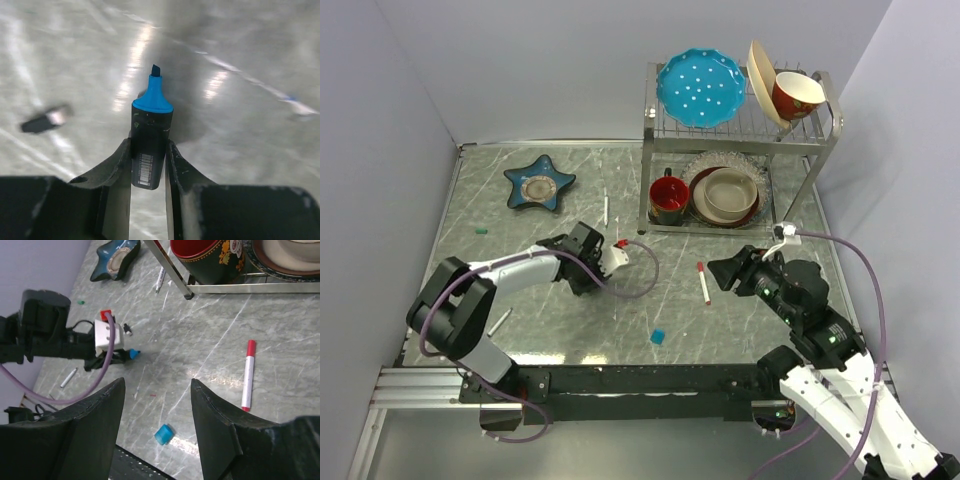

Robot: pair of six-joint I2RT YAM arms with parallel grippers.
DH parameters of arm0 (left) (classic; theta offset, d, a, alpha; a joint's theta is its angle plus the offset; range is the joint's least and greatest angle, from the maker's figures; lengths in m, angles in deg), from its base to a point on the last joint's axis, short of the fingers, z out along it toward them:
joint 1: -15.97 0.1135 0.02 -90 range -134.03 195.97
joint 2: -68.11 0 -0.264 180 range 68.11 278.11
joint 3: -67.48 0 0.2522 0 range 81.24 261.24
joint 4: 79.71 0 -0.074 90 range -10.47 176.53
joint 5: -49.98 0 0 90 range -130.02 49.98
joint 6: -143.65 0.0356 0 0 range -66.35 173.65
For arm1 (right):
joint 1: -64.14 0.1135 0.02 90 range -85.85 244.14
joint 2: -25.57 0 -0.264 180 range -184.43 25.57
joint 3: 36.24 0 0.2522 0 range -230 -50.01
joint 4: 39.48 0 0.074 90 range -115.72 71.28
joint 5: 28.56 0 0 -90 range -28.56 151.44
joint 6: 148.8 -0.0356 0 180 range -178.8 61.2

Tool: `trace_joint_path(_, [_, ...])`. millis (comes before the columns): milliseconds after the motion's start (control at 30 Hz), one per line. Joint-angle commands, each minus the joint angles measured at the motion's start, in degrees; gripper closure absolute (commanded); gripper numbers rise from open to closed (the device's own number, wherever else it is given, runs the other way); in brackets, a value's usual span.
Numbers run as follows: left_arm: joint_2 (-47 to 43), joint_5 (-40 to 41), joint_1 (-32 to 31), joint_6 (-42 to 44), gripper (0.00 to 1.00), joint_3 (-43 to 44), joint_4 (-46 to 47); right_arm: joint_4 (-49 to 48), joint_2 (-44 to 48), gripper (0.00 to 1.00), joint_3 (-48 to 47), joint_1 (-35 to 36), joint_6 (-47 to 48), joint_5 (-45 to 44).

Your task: Insert the pens into the pen caps

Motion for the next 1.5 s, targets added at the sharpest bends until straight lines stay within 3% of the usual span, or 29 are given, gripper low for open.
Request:
trace_joint_path(0, [-5.7,-2.9,-3.1,-8.0,0.99,-2.8,-0.8,-0.5,2.2,0.37,-0.4,0.2,-3.2,0.4])
trace_joint_path(167, [-15.1,-7.6,-6.4,-15.3,0.99,-3.5,2.8,-5.0,2.7,0.36,3.8,0.2,-9.0,1.8])
trace_joint_path(267, [-18.3,-6.3,-7.5,-23.2,0.99,-3.7,6.5,-10.2,0.5,0.36,6.5,0.3,-13.0,4.9])
trace_joint_path(333, [-18.3,-4.4,-7.8,-31.1,0.99,-2.1,7.9,-14.3,-2.3,0.36,7.3,0.6,-14.4,5.5])
trace_joint_path(433, [-17.8,-4.0,-9.5,-36.0,0.99,-0.6,9.3,-18.4,-8.1,0.34,6.5,2.3,-15.1,6.4])
trace_joint_path(600, [-19.8,-6.4,-12.4,-42.9,0.99,-2.3,15.9,-19.8,-18.3,0.32,-0.9,12.5,-13.4,-0.5])
trace_joint_path(833, [-23.5,-7.2,-13.5,-45.8,0.99,-2.4,18.7,-19.7,-29.8,0.33,-6.7,17.3,-14.4,-7.7])
trace_joint_path(1200, [-27.0,-6.1,-13.9,-46.7,0.99,-3.5,21.2,-20.2,-38.7,0.41,-11.8,20.4,-14.4,-8.4])
trace_joint_path(1300, [-27.7,-6.5,-14.0,-47.0,0.99,-3.5,22.0,-22.2,-39.2,0.5,-11.4,20.7,-13.8,-6.8])
trace_joint_path(1367, [-28.1,-7.0,-14.0,-47.0,0.97,-3.4,22.4,-23.8,-39.0,0.66,-10.8,20.7,-12.6,-4.8])
trace_joint_path(1467, [-29.1,-9.4,-14.0,-47.3,0.85,-3.0,22.7,-27.2,-37.4,0.92,-10.4,20.7,-8.7,2.2])
